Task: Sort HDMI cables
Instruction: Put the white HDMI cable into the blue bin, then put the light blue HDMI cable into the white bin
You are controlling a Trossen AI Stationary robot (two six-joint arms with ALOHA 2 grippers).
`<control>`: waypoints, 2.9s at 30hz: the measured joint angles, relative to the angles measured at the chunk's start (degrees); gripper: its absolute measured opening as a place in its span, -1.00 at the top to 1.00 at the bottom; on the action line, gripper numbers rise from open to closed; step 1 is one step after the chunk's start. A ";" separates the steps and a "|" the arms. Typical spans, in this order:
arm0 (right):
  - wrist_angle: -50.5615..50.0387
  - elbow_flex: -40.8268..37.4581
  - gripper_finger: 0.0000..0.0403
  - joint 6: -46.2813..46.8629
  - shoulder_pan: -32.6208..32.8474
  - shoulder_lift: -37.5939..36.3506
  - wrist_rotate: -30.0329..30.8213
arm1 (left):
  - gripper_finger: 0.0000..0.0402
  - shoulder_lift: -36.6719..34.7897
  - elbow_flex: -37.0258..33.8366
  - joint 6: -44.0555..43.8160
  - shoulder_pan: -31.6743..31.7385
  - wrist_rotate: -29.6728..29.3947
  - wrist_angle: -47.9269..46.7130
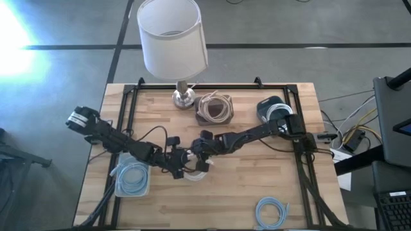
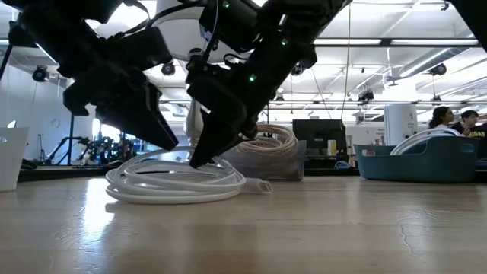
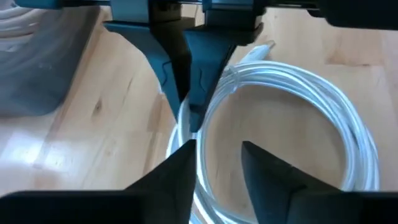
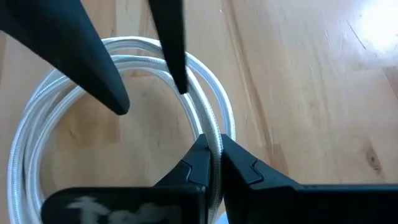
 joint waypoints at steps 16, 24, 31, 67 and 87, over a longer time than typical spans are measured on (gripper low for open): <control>-33.09 0.04 0.94 9.99 -0.02 -13.20 14.88 | 0.14 0.06 -0.02 -1.61 0.01 -4.00 -0.10; -54.25 -1.12 0.94 27.74 0.23 -24.15 28.10 | 0.14 0.09 -0.07 -1.97 0.01 -4.00 -0.37; -62.39 -8.74 0.94 42.94 -0.65 -33.82 38.81 | 0.14 0.11 -0.12 -4.46 0.01 -3.98 -0.76; -68.97 -43.64 0.89 65.09 -16.43 -62.64 39.23 | 0.14 0.11 -1.14 -6.38 0.04 -5.36 -0.65; -65.34 -36.20 0.25 54.36 -15.12 -62.55 35.49 | 0.14 0.11 -1.16 -6.28 0.18 -7.00 0.16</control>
